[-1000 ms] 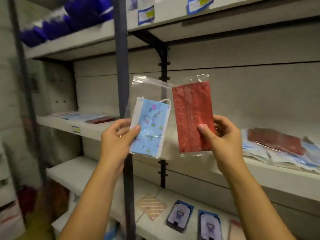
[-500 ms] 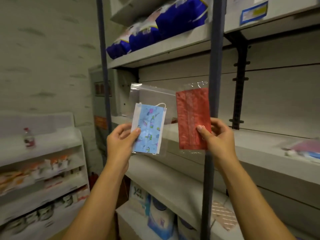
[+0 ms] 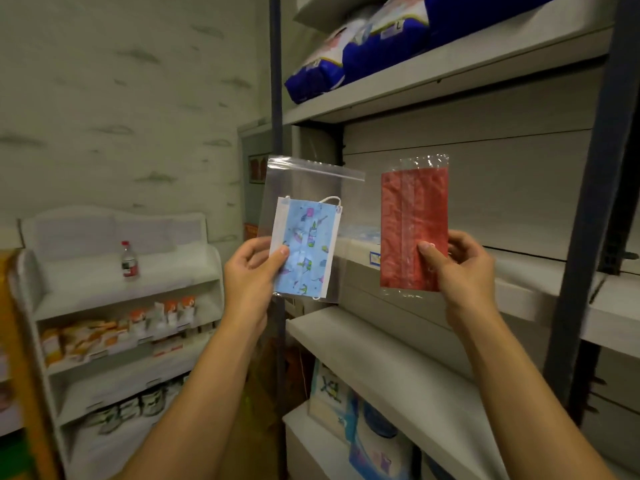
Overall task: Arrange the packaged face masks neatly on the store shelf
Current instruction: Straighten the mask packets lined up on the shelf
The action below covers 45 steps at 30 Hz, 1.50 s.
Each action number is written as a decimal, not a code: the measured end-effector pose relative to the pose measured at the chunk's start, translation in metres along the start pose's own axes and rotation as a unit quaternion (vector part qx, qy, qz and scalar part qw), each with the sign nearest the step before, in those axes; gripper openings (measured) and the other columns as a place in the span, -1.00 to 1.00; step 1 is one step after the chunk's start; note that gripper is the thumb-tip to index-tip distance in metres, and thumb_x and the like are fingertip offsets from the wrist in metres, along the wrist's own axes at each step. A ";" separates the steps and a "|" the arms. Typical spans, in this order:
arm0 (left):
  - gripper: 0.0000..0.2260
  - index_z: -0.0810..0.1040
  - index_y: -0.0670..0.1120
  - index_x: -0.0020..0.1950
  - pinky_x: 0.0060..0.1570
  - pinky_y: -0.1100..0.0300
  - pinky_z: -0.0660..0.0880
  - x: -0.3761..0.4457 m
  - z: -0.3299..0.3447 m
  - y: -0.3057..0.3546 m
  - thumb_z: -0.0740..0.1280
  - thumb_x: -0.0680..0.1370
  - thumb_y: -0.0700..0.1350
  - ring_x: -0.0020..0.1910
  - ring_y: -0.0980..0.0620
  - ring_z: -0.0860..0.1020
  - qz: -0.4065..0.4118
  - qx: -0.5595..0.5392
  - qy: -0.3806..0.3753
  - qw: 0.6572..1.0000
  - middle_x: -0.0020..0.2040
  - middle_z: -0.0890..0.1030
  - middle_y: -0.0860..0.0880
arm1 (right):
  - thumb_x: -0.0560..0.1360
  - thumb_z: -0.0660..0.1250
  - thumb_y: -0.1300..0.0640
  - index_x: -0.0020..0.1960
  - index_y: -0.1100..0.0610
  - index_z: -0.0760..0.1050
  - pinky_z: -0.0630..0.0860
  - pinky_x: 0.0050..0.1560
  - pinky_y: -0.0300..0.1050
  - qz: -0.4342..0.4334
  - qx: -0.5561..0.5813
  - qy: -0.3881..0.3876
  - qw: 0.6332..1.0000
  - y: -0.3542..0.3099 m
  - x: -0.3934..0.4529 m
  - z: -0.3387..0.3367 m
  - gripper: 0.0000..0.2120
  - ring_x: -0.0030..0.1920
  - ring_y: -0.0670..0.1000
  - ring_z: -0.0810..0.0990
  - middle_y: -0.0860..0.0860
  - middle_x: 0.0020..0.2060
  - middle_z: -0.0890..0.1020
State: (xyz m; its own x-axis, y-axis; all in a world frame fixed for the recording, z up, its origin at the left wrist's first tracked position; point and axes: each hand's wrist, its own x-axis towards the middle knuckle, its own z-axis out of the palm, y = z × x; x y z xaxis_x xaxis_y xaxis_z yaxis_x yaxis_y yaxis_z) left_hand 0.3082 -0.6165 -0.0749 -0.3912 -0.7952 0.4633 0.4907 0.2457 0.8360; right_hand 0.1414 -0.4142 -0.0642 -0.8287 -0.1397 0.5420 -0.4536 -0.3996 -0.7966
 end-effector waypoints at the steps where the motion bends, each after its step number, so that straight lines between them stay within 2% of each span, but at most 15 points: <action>1: -0.85 0.58 -0.15 0.09 -0.16 0.09 0.67 0.011 -0.002 -0.005 0.45 0.55 -0.21 -0.08 0.03 0.72 0.000 0.001 0.001 1.000 0.00 0.72 -0.07 | 0.50 0.48 0.25 0.01 0.04 0.56 0.62 -0.18 -0.15 -0.001 0.002 -0.003 1.000 0.007 0.006 0.008 -0.83 -0.07 0.04 0.67 0.12 0.00 0.68; 7: -0.76 0.55 -0.23 0.15 -0.03 -0.07 0.66 0.075 -0.004 -0.040 0.47 0.53 -0.21 -0.02 -0.08 0.72 -0.014 -0.011 -0.002 1.000 0.03 0.72 -0.11 | 0.50 0.47 0.24 0.04 0.04 0.57 0.62 -0.09 -0.06 -0.002 0.015 -0.009 1.000 0.055 0.048 0.043 -0.82 0.02 0.09 0.68 0.10 0.02 0.69; 10: -0.75 0.55 -0.23 0.16 -0.05 -0.06 0.67 0.111 0.000 -0.056 0.47 0.53 -0.21 -0.03 -0.07 0.72 -0.018 -0.006 0.001 1.000 0.02 0.73 -0.11 | 0.50 0.47 0.23 0.04 0.03 0.57 0.65 -0.03 0.02 0.006 0.012 -0.016 1.000 0.077 0.075 0.063 -0.82 0.05 0.11 0.68 0.10 0.04 0.68; 14: -0.75 0.55 -0.21 0.17 -0.08 -0.03 0.68 0.153 0.004 -0.075 0.47 0.53 -0.20 -0.04 -0.03 0.72 -0.018 0.000 0.008 1.000 0.02 0.73 -0.08 | 0.51 0.46 0.22 0.01 -0.02 0.56 0.65 -0.02 0.00 0.002 0.004 -0.036 0.999 0.098 0.106 0.090 -0.82 0.05 0.06 0.68 0.04 0.02 0.68; 20: -0.76 0.55 -0.18 0.17 -0.12 0.03 0.69 0.200 0.002 -0.109 0.46 0.54 -0.18 -0.05 -0.01 0.72 -0.031 0.003 0.015 0.999 0.04 0.72 -0.07 | 0.52 0.46 0.20 0.06 0.02 0.56 0.64 0.10 0.16 0.020 -0.002 -0.044 0.999 0.140 0.139 0.130 -0.83 0.07 0.07 0.68 0.04 0.04 0.68; 26: -0.83 0.57 -0.11 0.09 -0.21 0.11 0.68 0.255 -0.006 -0.145 0.46 0.53 -0.22 -0.09 0.01 0.73 -0.042 -0.022 0.010 0.999 -0.02 0.73 -0.04 | 0.51 0.46 0.23 0.01 0.01 0.55 0.66 0.04 0.07 0.027 -0.011 -0.035 0.999 0.184 0.161 0.177 -0.83 0.03 0.05 0.67 0.01 -0.02 0.68; 30: -0.83 0.57 -0.09 0.09 -0.15 0.07 0.66 0.296 -0.009 -0.171 0.47 0.53 -0.19 -0.06 0.00 0.72 -0.043 -0.024 -0.017 0.999 0.02 0.72 -0.05 | 0.52 0.45 0.18 0.06 0.02 0.54 0.65 -0.09 -0.08 0.031 -0.023 -0.020 0.999 0.208 0.178 0.203 -0.84 0.04 0.02 0.67 -0.01 0.00 0.67; 33: -0.79 0.58 -0.12 0.13 -0.06 -0.03 0.65 0.328 -0.008 -0.192 0.47 0.52 -0.17 -0.03 -0.02 0.72 -0.055 -0.026 -0.050 0.997 0.05 0.72 -0.06 | 0.52 0.45 0.20 0.07 0.05 0.56 0.66 -0.02 0.01 0.023 -0.032 0.012 0.999 0.223 0.195 0.219 -0.83 0.05 0.07 0.68 0.03 0.01 0.68; 37: -0.77 0.56 -0.13 0.17 -0.06 -0.02 0.67 0.371 -0.001 -0.215 0.46 0.53 -0.16 0.00 -0.01 0.72 -0.065 -0.026 -0.108 0.992 0.08 0.72 -0.06 | 0.51 0.47 0.22 0.04 0.02 0.57 0.66 0.04 0.12 0.009 -0.054 0.051 0.997 0.240 0.212 0.239 -0.83 0.00 0.09 0.69 0.05 -0.04 0.70; 41: -0.74 0.55 -0.17 0.21 -0.02 -0.03 0.67 0.403 0.009 -0.235 0.45 0.55 -0.18 0.03 -0.01 0.71 -0.080 -0.046 -0.154 0.984 0.10 0.71 -0.06 | 0.51 0.46 0.25 -0.02 0.02 0.57 0.65 0.03 0.10 -0.011 -0.078 0.086 0.993 0.254 0.221 0.246 -0.84 -0.03 0.10 0.69 0.06 -0.07 0.70; 45: -0.78 0.56 -0.16 0.17 -0.08 0.04 0.68 0.424 0.022 -0.251 0.44 0.55 -0.20 0.00 0.00 0.71 -0.091 -0.071 -0.171 0.979 0.07 0.72 -0.04 | 0.51 0.46 0.26 -0.03 0.03 0.57 0.64 -0.01 -0.04 -0.034 -0.107 0.122 0.986 0.260 0.232 0.242 -0.84 -0.08 0.01 0.67 0.01 -0.10 0.70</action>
State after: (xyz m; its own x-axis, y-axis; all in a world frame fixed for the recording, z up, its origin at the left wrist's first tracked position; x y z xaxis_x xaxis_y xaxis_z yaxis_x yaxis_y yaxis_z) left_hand 0.0022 -1.0032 -0.0824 -0.7077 -0.5805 0.4028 0.4829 0.0188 0.8755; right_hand -0.0895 -0.7696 -0.0813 -0.8362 0.1137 0.5365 -0.5482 -0.1958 -0.8131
